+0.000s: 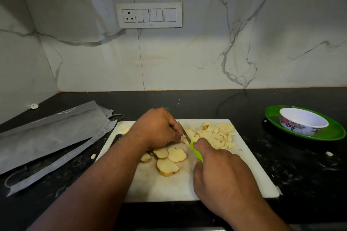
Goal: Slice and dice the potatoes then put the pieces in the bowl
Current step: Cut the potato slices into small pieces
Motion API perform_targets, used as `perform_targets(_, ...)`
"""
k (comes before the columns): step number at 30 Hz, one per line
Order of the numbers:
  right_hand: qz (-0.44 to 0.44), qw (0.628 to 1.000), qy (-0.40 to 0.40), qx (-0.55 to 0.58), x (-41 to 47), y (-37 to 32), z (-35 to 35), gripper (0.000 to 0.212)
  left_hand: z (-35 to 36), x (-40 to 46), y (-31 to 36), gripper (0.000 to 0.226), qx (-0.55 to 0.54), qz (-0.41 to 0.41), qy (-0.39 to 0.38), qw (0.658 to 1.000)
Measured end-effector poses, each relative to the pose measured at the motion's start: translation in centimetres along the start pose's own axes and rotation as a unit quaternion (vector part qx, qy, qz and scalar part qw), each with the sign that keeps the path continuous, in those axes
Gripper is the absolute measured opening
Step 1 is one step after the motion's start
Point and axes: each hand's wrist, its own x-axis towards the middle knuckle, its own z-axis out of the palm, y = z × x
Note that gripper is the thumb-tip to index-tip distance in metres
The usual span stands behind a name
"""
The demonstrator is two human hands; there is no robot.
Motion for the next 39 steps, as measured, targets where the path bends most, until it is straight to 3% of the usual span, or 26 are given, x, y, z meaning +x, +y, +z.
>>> perform_targets(10, 0.003, 1.000, 0.006, 0.001, 0.1, -0.1, 0.1, 0.035, 0.2, 0.0, 0.2, 0.006, 0.014, -0.002, -0.006, 1.000)
perform_targets(26, -0.018, 0.998, -0.055, 0.011, 0.7, 0.6, -1.0, 0.041, 0.5, 0.2, 0.7, 0.003, 0.030, -0.026, -0.003, 0.999)
perform_targets(39, 0.006, 0.995, -0.098, -0.023, -1.8, 0.7, -3.7, 0.038, 0.7, -0.1, 1.0, 0.015, 0.019, -0.009, -0.030, 0.999)
